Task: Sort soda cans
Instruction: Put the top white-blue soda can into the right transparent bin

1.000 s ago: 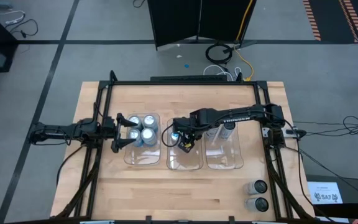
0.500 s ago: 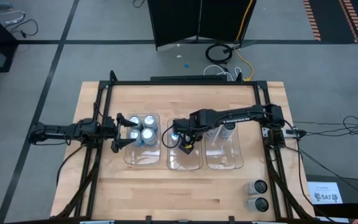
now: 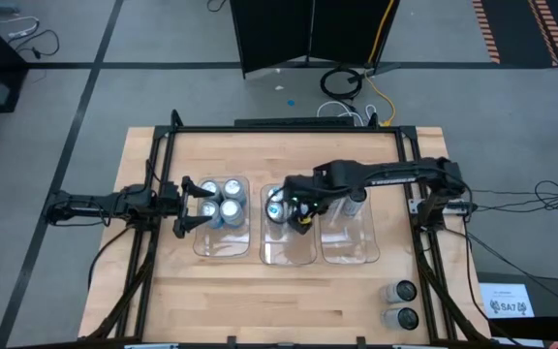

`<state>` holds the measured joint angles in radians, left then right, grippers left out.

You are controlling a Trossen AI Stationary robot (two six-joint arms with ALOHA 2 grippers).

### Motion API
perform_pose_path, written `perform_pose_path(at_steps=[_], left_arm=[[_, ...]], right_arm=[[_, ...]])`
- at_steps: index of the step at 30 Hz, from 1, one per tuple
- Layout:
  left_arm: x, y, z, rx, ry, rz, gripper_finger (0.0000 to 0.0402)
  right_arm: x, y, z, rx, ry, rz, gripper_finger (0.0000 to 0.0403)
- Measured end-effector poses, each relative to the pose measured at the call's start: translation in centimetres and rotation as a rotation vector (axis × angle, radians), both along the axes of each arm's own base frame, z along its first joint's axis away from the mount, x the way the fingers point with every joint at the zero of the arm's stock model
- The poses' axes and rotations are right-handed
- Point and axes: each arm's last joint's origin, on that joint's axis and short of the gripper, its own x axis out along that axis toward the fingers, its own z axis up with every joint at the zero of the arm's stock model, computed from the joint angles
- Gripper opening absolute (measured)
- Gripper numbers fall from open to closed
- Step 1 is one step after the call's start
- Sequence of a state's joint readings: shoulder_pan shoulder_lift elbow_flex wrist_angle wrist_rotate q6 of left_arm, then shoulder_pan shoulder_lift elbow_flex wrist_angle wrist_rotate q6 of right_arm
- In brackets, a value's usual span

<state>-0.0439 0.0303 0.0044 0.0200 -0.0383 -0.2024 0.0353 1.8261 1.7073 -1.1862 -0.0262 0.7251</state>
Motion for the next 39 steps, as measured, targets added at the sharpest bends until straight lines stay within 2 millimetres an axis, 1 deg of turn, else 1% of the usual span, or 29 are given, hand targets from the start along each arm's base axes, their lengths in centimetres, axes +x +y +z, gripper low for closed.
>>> perform_pose_path(at_steps=[4, 6, 11, 13, 17, 21, 23, 27, 30, 33, 35, 37, 39], left_arm=[[0.0, 0.0, 0.0, 0.0, 0.0, 0.0, 0.0389], [0.0, 0.0, 0.0, 0.0, 0.0, 0.0, 0.0389], [0.0, 0.0, 0.0, 0.0, 0.0, 0.0, 0.0389], [0.0, 0.0, 0.0, 0.0, 0.0, 0.0, 0.0389], [0.0, 0.0, 0.0, 0.0, 0.0, 0.0, 0.0389], [0.0, 0.0, 0.0, 0.0, 0.0, 0.0, 0.0389], [0.0, 0.0, 0.0, 0.0, 0.0, 0.0, 0.0389], [0.0, 0.0, 0.0, 0.0, -0.003, 0.0, 0.0389], [0.0, 0.0, 0.0, 0.0, -0.002, 0.001, 0.0389], [0.0, 0.0, 0.0, 0.0, 0.001, 0.001, 0.0389], [0.0, 0.0, 0.0, 0.0, 0.001, 0.001, 0.0389], [0.0, 0.0, 0.0, 0.0, 0.003, 0.0, 0.0389], [0.0, 0.0, 0.0, 0.0, 0.001, 0.0, 0.0389]], right_arm=[[-1.1, 2.0, 1.5, -0.003, -0.034, 0.036, 0.0357], [-1.7, 3.3, 1.8, -0.045, -0.032, 0.041, 0.0357], [-3.7, 7.6, 2.1, -0.24, -0.011, 0.041, 0.0357], [-4.7, 9.4, 2.1, -0.269, 0.013, 0.032, 0.0357], [-6.9, 12.6, 2.0, -0.274, 0.049, -0.043, 0.0357], [-9.8, 15.0, 1.9, -0.284, 0.133, -0.184, 0.0357], [-11.0, 16.0, 1.8, -0.244, 0.118, -0.208, 0.0357], [-14.0, 17.0, 2.1, -0.201, 0.106, -0.318, 0.0357], [-16.5, 17.4, 1.6, -0.176, 0.113, -0.411, 0.0355], [-19.2, 17.1, 1.2, -0.142, 0.153, -0.486, 0.0348], [-20.6, 16.6, 1.2, -0.113, 0.175, -0.539, 0.0343], [-21.5, 16.1, 1.5, -0.072, 0.187, -0.573, 0.0341], [-22.1, 15.8, 2.1, 0.001, 0.178, -0.587, 0.0341]])
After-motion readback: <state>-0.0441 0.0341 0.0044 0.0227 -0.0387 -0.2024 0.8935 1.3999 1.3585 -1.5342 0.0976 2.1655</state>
